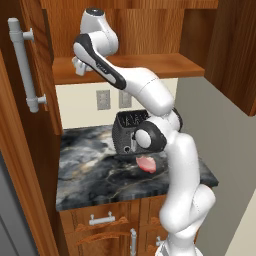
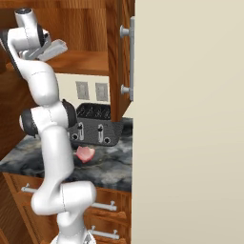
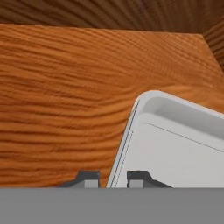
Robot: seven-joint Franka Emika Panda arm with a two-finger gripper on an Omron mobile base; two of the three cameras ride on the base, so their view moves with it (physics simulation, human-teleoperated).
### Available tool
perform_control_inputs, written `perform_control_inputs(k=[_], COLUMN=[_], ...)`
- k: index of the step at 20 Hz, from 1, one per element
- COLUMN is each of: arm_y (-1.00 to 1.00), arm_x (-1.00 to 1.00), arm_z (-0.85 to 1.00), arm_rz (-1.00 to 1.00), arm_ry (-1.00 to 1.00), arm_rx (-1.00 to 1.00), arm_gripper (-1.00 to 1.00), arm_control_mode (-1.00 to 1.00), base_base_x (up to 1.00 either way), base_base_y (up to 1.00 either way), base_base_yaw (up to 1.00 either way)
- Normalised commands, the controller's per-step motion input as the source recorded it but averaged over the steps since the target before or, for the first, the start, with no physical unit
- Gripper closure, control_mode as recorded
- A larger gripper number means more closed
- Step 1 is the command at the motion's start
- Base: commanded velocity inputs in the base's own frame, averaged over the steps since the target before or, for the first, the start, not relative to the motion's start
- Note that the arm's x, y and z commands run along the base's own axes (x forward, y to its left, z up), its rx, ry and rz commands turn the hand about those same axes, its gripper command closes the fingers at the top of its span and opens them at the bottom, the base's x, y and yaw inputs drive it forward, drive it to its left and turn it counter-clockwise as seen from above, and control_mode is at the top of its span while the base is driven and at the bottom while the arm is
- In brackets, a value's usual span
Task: Retrieve the tupperware from the cabinet, then place the raw meat into the tupperware to avoid contamination.
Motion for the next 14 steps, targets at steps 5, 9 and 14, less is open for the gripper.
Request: perform_control_inputs(k=[5, 9, 14], arm_y=[0.0, 0.0, 0.0], arm_x=[-0.03, -0.1, -0.06], arm_z=[0.0, 0.05, 0.26], arm_rz=[0.0, -0.02, -0.04], arm_ry=[-0.07, -0.11, -0.1], arm_rx=[0.0, 0.0, 0.0], arm_gripper=[1.0, 1.0, 1.0], arm_control_mode=[-1.0, -1.0, -1.0], base_base_x=[0.0, 0.0, 0.0], base_base_y=[0.0, 0.0, 0.0], base_base_yaw=[0.0, 0.0, 0.0])
